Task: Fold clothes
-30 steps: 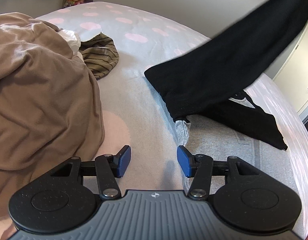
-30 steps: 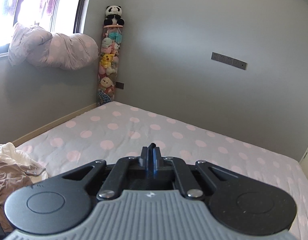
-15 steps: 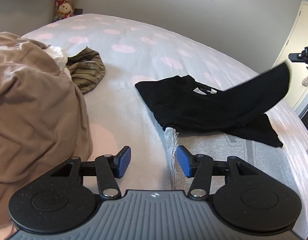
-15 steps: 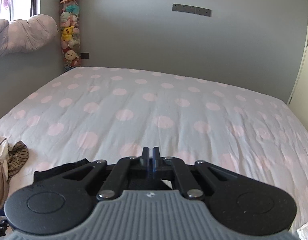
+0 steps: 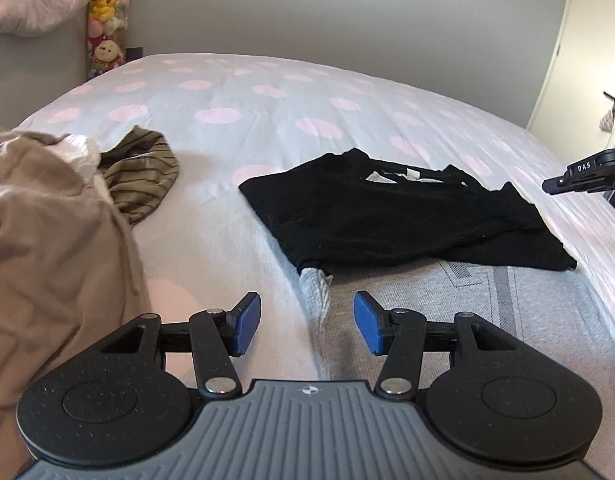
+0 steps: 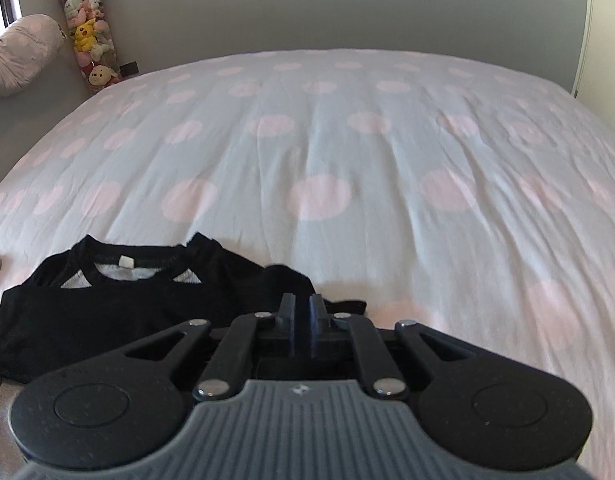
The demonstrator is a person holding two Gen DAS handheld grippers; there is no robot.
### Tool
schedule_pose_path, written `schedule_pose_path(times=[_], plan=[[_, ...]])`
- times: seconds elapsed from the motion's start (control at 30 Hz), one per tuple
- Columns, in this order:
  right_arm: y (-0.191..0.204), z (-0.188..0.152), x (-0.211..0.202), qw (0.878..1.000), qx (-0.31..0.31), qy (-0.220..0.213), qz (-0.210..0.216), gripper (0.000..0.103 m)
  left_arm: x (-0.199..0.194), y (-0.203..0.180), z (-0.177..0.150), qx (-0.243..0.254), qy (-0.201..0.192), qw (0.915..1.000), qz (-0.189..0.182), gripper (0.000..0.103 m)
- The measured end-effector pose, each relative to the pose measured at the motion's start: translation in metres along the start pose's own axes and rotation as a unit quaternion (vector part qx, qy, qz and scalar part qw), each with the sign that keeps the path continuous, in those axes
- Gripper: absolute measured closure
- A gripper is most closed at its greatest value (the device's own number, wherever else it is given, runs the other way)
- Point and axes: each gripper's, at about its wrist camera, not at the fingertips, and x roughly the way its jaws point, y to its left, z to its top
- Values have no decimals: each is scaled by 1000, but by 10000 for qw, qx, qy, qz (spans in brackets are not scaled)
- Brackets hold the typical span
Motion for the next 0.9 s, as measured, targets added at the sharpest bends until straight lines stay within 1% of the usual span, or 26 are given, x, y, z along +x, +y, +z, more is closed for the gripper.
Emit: schedule_pose_path(times=[0.07,0.13,0.2,0.3,0.37,0.4,0.47,0.5,0.53,0.6,0.63,0.67,0.7,0.73,0.9], plan=[[-9,-7,8,9997,175,139,73,93,9,-8,5,281,33,9995,138,53],[-16,-11,15,9987,340,301,232,93,18,-16,8,591,18,9978,301,53],[-23,-15,19,9967,628,382,345,92,24,-23,6,812,-1,9961,358,53],[-33,-20,23,9922,1044,460,494,74,32,-31,3,1132,-30,9925,460,54],[-36,-20,27,9900,1198,465,577,74,34,-34,-1,1330,-84,9895,559,54],[-35,-19,28,9897,1223,447,596,74,33,-35,-1,1379,-125,9887,567,57],[-35,-18,31,9892,1263,400,622,74,32,-33,0,1390,-159,9883,607,62],[-34,-18,31,9893,1272,366,612,74,32,-33,1,1382,-183,9883,626,67],[-33,-17,30,9895,1278,328,595,80,31,-32,1,1376,-223,9883,617,70],[-31,-16,30,9897,1290,253,560,91,30,-32,2,1381,-309,9881,598,70],[-30,-14,27,9898,1302,207,546,91,28,-32,3,1415,-360,9873,626,71],[-28,-12,22,9903,1282,141,526,92,28,-33,3,1452,-402,9865,644,73],[-26,-10,17,9908,1251,68,503,95,27,-32,4,1437,-432,9866,642,84],[-24,-7,10,9915,1200,-14,502,95,26,-31,4,1409,-459,9869,635,92],[-13,4,-30,9923,1046,-448,482,98,18,-10,12,734,-490,9949,492,97]])
